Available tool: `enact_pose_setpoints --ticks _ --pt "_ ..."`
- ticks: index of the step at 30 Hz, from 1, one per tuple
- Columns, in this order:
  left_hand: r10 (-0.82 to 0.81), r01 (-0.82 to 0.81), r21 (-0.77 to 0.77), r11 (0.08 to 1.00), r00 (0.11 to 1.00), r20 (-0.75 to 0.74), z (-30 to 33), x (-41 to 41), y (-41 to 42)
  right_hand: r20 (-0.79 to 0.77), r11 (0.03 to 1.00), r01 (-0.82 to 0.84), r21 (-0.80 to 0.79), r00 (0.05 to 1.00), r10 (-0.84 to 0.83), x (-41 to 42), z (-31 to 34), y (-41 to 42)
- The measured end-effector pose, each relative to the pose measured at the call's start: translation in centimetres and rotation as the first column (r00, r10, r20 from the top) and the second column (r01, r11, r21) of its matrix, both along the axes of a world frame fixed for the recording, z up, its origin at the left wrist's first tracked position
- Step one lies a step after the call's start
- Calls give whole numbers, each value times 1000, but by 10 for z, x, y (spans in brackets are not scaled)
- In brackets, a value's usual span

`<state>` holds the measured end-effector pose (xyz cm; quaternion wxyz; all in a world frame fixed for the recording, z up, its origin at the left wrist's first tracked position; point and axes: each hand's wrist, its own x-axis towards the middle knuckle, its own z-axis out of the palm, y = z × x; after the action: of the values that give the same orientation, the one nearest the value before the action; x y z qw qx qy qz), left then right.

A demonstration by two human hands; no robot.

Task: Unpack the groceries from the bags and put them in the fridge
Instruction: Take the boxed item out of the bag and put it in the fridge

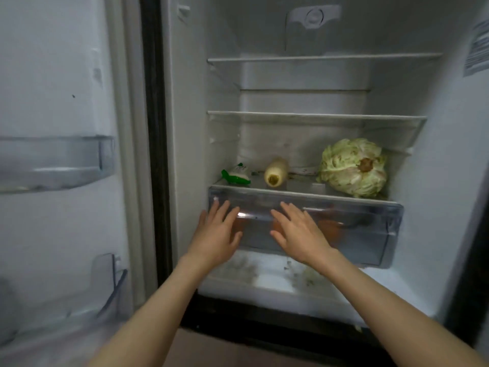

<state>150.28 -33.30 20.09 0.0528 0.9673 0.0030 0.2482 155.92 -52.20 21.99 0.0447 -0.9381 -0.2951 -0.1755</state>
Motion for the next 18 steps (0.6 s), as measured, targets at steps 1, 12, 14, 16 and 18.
enact_pose_setpoints --ticks 1,12,14,16,18 --pt "-5 5 -9 1000 1000 9 -8 -17 -9 -20 1000 -9 6 1000 9 -12 -9 -8" --pt "194 -215 -125 969 968 -158 -88 -197 -54 -224 968 -244 -52 948 226 -164 -90 -33" --pt "238 -260 -151 954 960 -147 -93 -227 -50 -211 958 -286 -17 938 276 -187 -92 -23" --pt "280 -302 -180 936 950 -135 -98 -260 -45 -220 946 -323 34 921 323 -212 -94 -13" --pt "319 -343 -195 919 936 -147 -105 -296 -40 -243 929 -355 103 897 369 -238 -96 -3"
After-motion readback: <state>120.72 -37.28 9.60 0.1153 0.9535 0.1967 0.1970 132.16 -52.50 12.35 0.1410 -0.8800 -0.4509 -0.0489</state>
